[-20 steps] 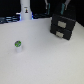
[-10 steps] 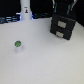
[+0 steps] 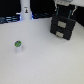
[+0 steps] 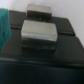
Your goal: Open the kcup holder, insert the kcup into the holder, and close the kcup holder
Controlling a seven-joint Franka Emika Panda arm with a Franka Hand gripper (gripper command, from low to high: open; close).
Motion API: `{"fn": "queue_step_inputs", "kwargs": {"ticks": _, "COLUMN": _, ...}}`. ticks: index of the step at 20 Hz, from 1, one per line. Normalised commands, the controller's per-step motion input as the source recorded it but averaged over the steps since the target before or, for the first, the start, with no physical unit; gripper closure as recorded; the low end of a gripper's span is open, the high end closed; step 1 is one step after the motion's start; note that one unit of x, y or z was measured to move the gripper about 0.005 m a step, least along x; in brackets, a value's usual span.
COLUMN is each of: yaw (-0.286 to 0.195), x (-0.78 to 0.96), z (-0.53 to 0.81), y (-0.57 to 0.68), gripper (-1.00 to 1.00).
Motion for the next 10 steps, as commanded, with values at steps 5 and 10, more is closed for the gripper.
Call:
{"fn": "queue_step_inputs", "kwargs": {"ticks": 5, "yaw": -0.073, "x": -0.24, "z": -0.42, "y": 0.31, "gripper": -1.0}}
{"fn": "queue_step_inputs", "kwargs": {"ticks": 10, "yaw": -0.013, "x": -0.25, "z": -0.46, "y": 0.21, "gripper": -1.0}}
